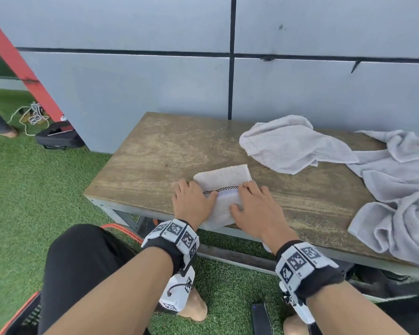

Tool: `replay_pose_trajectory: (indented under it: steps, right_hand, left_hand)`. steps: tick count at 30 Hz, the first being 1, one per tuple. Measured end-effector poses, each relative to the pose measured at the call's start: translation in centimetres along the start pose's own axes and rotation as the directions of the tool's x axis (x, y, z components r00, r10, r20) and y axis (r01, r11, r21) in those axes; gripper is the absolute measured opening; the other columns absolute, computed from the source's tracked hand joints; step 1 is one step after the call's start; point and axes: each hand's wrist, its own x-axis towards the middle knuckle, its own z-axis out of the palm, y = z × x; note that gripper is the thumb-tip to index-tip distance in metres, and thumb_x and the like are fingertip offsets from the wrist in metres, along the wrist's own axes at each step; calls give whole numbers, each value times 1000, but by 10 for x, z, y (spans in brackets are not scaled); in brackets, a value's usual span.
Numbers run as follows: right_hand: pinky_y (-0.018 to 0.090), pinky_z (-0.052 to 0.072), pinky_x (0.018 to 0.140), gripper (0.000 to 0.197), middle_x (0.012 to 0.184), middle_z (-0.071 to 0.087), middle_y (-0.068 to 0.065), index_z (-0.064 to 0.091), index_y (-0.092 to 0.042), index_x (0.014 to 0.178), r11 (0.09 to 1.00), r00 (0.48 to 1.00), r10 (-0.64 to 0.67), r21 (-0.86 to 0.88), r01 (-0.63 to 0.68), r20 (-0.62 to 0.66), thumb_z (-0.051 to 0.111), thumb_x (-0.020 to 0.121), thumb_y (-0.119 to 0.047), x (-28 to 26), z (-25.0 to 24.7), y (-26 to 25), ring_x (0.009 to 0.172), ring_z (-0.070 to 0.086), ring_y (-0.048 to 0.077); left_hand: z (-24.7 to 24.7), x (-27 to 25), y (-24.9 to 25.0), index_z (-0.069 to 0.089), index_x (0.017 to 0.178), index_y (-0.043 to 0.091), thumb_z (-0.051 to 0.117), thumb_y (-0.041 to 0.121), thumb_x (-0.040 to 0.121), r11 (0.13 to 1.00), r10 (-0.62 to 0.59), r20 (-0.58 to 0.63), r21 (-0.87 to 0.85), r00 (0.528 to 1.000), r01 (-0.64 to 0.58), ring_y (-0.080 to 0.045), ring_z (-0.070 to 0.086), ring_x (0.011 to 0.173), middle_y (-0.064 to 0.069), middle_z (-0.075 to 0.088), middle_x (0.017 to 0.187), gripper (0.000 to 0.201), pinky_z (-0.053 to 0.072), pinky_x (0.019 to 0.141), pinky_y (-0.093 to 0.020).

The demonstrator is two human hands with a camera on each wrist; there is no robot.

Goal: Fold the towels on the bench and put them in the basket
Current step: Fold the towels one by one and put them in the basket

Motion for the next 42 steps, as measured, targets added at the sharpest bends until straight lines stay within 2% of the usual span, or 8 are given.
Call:
replay_pose_trajectory:
  steps: [3,6,10,21,30,33,37,42]
  right_hand:
    - [32,47,78,30,124,45,-6,55,-20,115,999,997,-23,40,25,-72,42,99,-42,-10,2,4,109,44,20]
    - [28,46,77,27,123,47,-13,55,-27,120,987,987,-31,151,55,-161,48,99,-41,-23,6,10,114,48,15]
    - [38,51,85,50,133,41,-7,40,-23,139,923,986,91,382,-32,-138,49,98,-49,-22,3,6,110,54,15]
    - [29,53,84,20,110,73,-15,61,-28,120,354,996,-71,933,68,-46,53,103,-20,8,-77,-88,102,70,6]
    - [6,52,70,57,107,61,-30,38,-35,141,445,920,-350,834,327,-174,67,95,-19,5,-102,-198,88,63,-20]
    - [9,52,65,60,119,63,-21,38,-28,146,505,893,-427,780,368,-145,69,94,-23,15,-93,-229,91,65,-12]
    - [33,60,85,61,127,66,-12,40,-30,146,584,878,-477,731,353,-43,70,93,-27,48,-53,-261,103,69,3]
    - [20,58,79,47,107,69,-24,49,-31,131,641,799,-579,697,321,165,71,93,-16,82,16,-295,96,68,-8]
  left_hand:
    - [-11,2,-3,51,77,13,70,41,84,978,55,78,-207,995,-38,-23,58,87,-3,50,85,34,49,73,-39]
    - [-28,-7,1,60,97,12,66,25,92,891,153,177,-450,972,-58,-11,55,63,3,58,76,15,40,48,-20]
    - [-61,-20,6,56,128,22,61,18,95,766,317,184,-628,930,-137,-18,68,90,2,70,106,34,56,72,-31]
    - [-207,-25,-48,61,128,8,67,14,83,446,248,30,-891,968,-86,-29,69,110,-12,70,123,45,58,89,-42]
    - [-278,-80,-141,53,136,19,63,16,98,447,26,-186,-876,982,-178,-29,68,114,-5,69,127,39,57,93,-48]
    - [-278,-87,-177,52,134,26,58,16,101,457,-39,-206,-874,978,-166,-24,69,112,-2,69,127,35,59,89,-43]
    - [-246,-76,-234,52,135,29,58,16,101,408,-172,-157,-910,972,-75,-21,68,111,0,70,126,37,58,90,-41]
    - [-171,-67,-313,45,142,25,61,-3,92,247,-308,21,-964,951,101,-27,61,124,-4,65,133,60,49,104,-48]
